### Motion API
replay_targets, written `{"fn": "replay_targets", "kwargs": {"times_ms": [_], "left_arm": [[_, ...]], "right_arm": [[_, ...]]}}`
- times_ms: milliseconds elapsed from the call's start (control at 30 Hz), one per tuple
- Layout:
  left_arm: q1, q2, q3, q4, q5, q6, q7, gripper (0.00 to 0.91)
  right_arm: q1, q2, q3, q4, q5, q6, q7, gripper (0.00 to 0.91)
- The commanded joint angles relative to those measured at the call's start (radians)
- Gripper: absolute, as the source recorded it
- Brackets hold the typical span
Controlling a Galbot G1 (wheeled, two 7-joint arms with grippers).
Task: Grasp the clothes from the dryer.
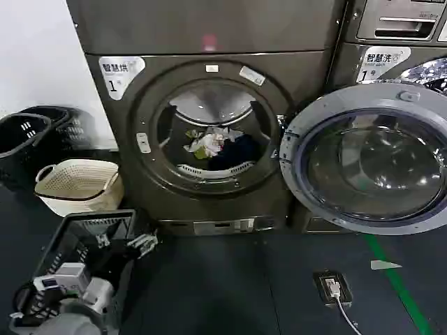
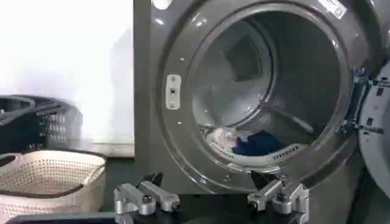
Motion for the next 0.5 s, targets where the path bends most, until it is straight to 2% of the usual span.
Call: {"fn": "replay_targets", "kwargs": {"times_ms": [33, 500], "left_arm": [[0.004, 0.001, 0.003, -0.009, 0.006, 0.009, -0.003, 0.907], [-0.007, 0.013, -0.030, -0.002, -0.009, 0.011, 0.012, 0.907]], "right_arm": [[0.005, 0.003, -0.002, -0.005, -0.008, -0.007, -0.005, 0.907], [0.022, 0.009, -0.016, -0.002, -0.002, -0.002, -0.015, 0.907]]}}
